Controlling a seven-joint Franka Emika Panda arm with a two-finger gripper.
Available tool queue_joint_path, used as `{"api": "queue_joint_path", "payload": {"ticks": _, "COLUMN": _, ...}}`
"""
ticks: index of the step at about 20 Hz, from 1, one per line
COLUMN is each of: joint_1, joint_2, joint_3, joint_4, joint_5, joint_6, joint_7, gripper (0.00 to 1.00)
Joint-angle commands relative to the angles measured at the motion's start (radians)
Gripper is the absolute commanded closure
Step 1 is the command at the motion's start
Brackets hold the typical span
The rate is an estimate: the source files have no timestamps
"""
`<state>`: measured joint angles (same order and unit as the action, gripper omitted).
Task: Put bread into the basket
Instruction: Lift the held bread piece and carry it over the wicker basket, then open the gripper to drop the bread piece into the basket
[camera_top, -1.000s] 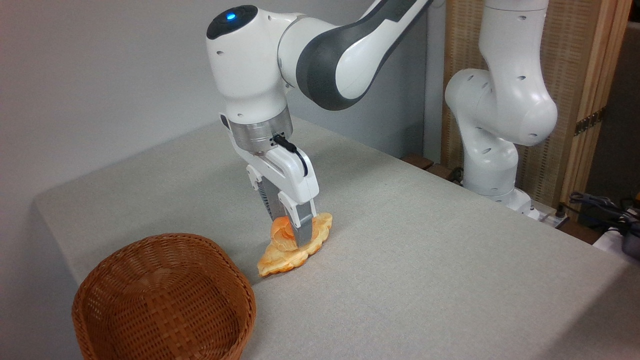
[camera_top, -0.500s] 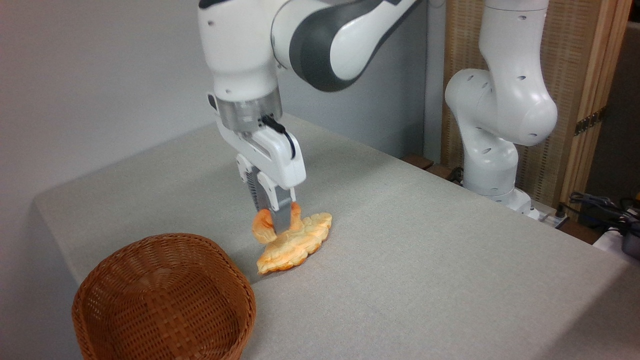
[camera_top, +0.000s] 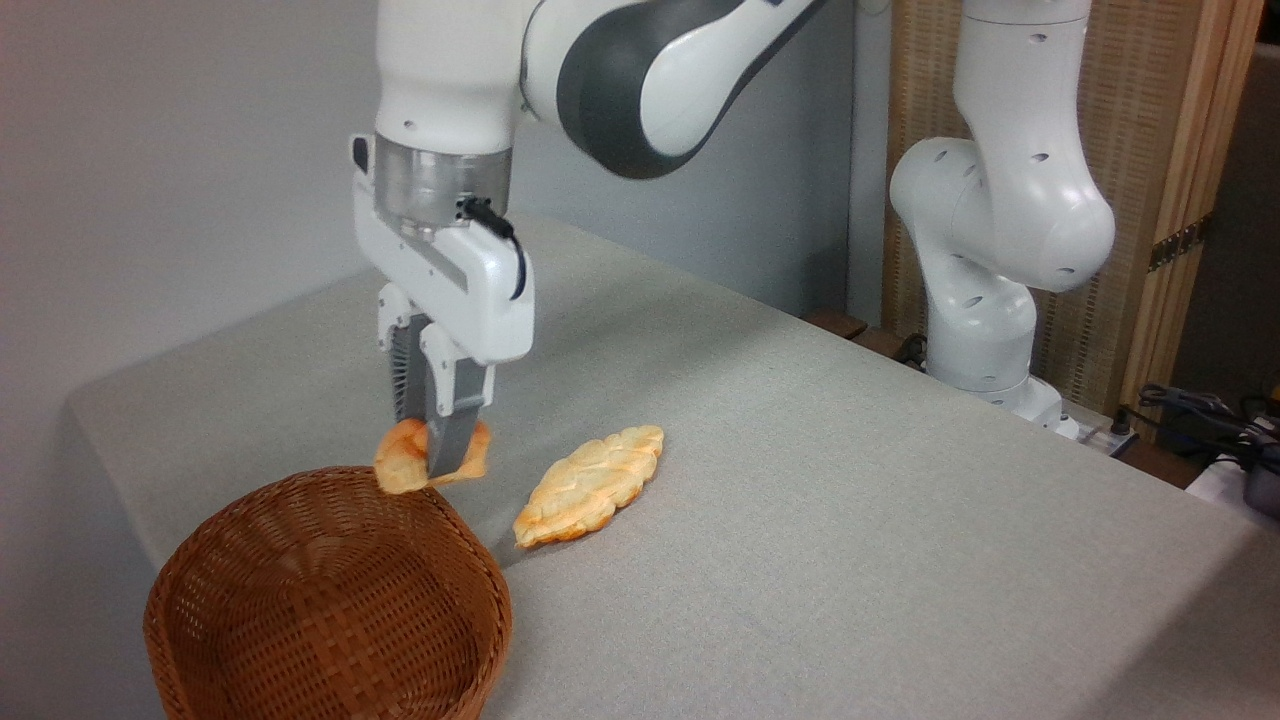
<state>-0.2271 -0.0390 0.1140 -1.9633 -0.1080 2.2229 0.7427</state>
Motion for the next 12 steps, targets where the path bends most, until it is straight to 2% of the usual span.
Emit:
{"api": "queue_joint_path", "payload": {"ticks": 1, "joint_1": -0.001, "joint_2": 0.079, "joint_3": 0.009, "joint_4": 0.049, "joint_5": -0.038, "joint_6": 0.109, "joint_7": -0.002, "gripper": 0.00}}
{"api": "queue_joint_path", "payload": {"ticks": 6, "joint_1": -0.001, "joint_2": 0.122, "joint_3": 0.003, "joint_4": 0.070, "joint_5": -0.038, "joint_6": 0.118, "joint_7": -0.002, "gripper": 0.00}}
{"api": "queue_joint_path", "payload": {"ticks": 12, "joint_1": -0.001, "joint_2": 0.091, "joint_3": 0.009, "joint_4": 0.072, "joint_5": -0.036, "joint_6": 0.094, "joint_7": -0.012, "gripper": 0.00}}
